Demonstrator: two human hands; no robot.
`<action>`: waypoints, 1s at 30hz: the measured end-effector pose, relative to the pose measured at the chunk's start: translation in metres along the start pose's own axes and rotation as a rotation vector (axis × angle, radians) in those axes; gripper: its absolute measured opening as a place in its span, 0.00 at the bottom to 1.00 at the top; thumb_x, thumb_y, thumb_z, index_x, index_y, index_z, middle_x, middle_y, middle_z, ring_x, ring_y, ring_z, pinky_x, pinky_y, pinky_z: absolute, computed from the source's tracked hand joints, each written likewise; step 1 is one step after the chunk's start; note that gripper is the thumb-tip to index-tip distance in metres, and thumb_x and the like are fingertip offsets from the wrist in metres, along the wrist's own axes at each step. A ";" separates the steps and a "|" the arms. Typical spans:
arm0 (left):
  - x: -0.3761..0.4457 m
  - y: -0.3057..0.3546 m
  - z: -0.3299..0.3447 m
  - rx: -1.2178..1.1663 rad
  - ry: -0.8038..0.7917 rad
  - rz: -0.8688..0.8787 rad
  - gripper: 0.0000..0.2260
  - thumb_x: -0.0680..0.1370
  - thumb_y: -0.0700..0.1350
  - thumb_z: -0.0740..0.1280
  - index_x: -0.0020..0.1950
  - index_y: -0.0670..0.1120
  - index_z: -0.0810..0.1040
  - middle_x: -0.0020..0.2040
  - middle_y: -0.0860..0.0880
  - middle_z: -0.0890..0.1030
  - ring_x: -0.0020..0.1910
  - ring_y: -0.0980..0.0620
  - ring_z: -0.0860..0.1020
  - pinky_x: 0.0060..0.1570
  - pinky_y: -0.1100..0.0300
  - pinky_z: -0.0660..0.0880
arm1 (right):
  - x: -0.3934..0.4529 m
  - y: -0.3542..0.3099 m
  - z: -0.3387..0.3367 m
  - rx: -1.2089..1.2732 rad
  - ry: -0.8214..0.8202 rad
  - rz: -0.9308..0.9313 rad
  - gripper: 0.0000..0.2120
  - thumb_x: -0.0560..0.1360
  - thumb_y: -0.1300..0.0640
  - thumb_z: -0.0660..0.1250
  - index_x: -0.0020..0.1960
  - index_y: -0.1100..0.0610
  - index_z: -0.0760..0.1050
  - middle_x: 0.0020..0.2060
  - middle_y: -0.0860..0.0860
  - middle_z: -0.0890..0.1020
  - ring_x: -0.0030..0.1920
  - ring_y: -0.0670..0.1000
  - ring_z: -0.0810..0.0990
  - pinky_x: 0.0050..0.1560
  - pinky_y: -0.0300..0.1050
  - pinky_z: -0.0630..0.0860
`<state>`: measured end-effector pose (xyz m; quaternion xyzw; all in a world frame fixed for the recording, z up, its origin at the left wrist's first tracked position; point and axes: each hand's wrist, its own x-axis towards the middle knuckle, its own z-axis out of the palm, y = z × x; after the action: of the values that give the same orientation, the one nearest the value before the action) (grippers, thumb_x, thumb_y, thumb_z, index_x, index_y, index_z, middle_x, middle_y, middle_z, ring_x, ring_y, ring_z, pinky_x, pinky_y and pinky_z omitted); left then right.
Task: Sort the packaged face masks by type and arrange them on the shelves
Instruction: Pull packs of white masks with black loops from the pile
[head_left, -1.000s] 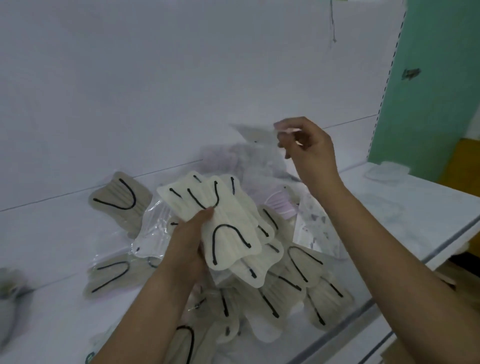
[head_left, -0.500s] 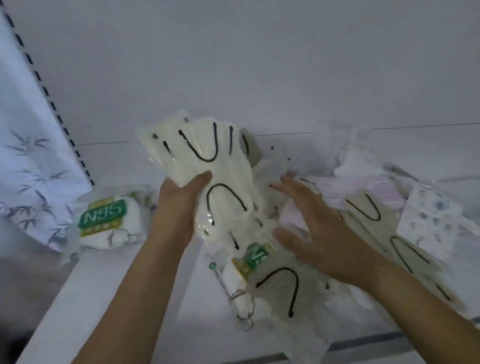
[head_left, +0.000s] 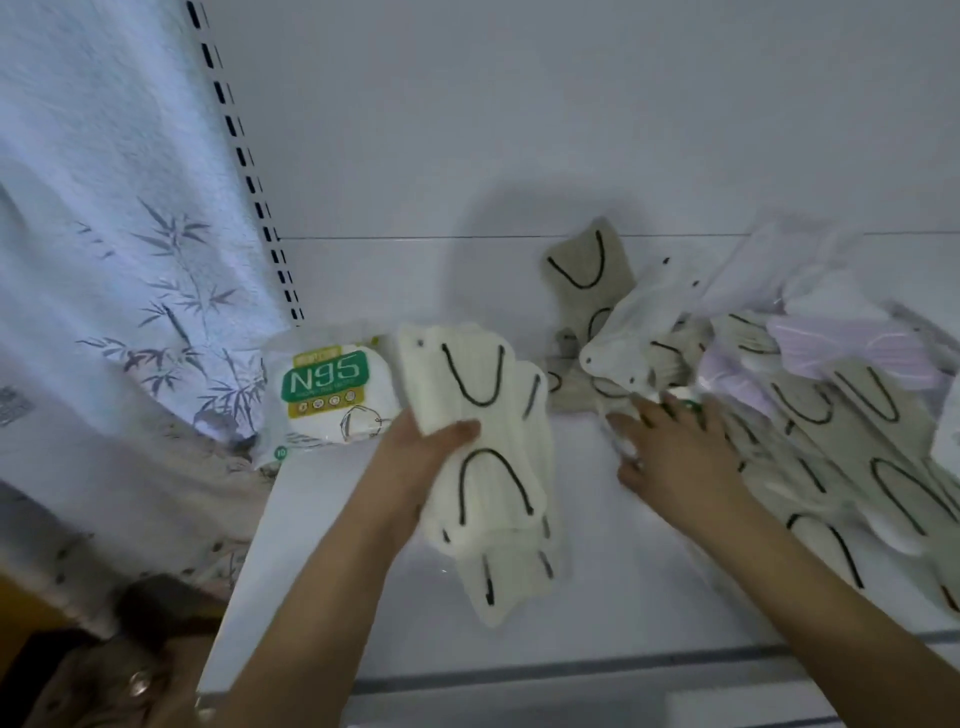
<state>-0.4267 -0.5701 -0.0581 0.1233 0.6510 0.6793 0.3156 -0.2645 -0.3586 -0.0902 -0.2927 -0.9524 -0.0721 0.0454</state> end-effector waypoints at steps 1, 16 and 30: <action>-0.001 -0.007 0.002 0.019 -0.025 -0.026 0.09 0.78 0.36 0.70 0.57 0.45 0.81 0.49 0.45 0.87 0.47 0.46 0.86 0.45 0.52 0.84 | 0.003 -0.004 -0.002 0.026 0.052 0.006 0.23 0.70 0.46 0.69 0.63 0.52 0.79 0.66 0.55 0.77 0.67 0.62 0.74 0.67 0.70 0.63; -0.012 -0.021 0.001 0.764 0.034 0.152 0.42 0.74 0.54 0.75 0.78 0.40 0.56 0.73 0.42 0.70 0.70 0.46 0.72 0.68 0.53 0.72 | 0.116 -0.049 -0.018 -0.012 -0.020 -0.142 0.10 0.73 0.53 0.65 0.49 0.58 0.75 0.47 0.54 0.78 0.48 0.57 0.79 0.46 0.48 0.73; -0.028 -0.028 -0.006 0.440 0.098 0.028 0.28 0.72 0.50 0.78 0.67 0.48 0.70 0.60 0.49 0.81 0.56 0.51 0.81 0.49 0.58 0.79 | 0.006 -0.100 -0.035 0.448 -0.243 0.026 0.21 0.78 0.42 0.64 0.54 0.61 0.76 0.48 0.56 0.81 0.51 0.53 0.79 0.49 0.44 0.74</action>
<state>-0.4016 -0.5928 -0.0788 0.1651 0.7964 0.5303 0.2393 -0.3238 -0.4429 -0.0660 -0.2943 -0.9392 0.1769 -0.0047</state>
